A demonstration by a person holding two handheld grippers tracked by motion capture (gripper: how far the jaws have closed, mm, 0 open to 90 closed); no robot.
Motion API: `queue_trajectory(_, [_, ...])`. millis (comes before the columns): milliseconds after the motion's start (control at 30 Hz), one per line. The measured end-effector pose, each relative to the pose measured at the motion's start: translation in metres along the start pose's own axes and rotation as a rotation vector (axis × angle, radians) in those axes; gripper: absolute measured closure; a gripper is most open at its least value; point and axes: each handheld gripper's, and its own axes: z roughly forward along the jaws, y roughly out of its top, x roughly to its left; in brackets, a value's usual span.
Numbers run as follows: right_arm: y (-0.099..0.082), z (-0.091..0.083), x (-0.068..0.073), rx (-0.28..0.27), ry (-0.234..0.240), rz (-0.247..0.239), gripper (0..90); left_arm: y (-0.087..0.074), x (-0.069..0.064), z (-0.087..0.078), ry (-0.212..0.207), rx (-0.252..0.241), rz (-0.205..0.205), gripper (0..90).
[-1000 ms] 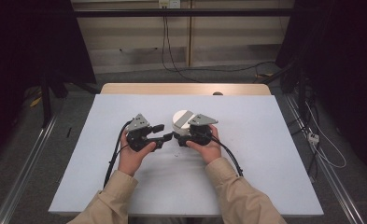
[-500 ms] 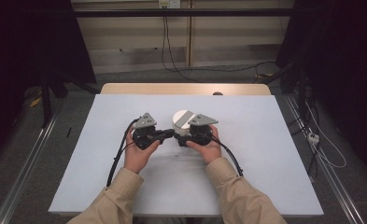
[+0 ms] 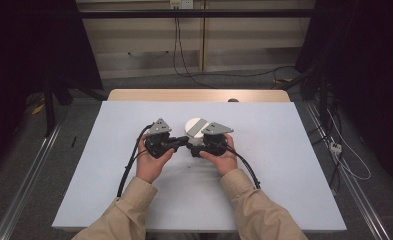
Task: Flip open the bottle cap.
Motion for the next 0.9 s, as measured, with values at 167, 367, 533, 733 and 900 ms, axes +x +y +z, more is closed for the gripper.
queue_trajectory(167, [0.0, 0.0, 0.0, 0.0, -0.001, -0.002, 18.8, 0.001, 0.0, -0.001, -0.007, -0.009, -0.004, 90.0])
queue_trajectory(367, [0.0, 0.0, 0.0, 0.001, -0.001, -0.008, 18.8, 0.003, -0.001, -0.001, -0.001, -0.006, -0.008, 90.0])
queue_trajectory(533, [0.0, 0.001, 0.0, 0.001, -0.001, -0.009, 18.8, 0.008, -0.001, -0.003, 0.003, -0.009, -0.008, 90.0])
queue_trajectory(733, [-0.001, 0.001, 0.0, 0.001, -0.001, -0.009, 18.8, 0.016, 0.001, -0.003, 0.005, -0.006, -0.011, 90.0])
queue_trajectory(900, [-0.001, 0.001, 0.0, 0.001, 0.0, -0.009, 18.8, 0.02, 0.001, -0.004, 0.002, -0.011, -0.011, 90.0])
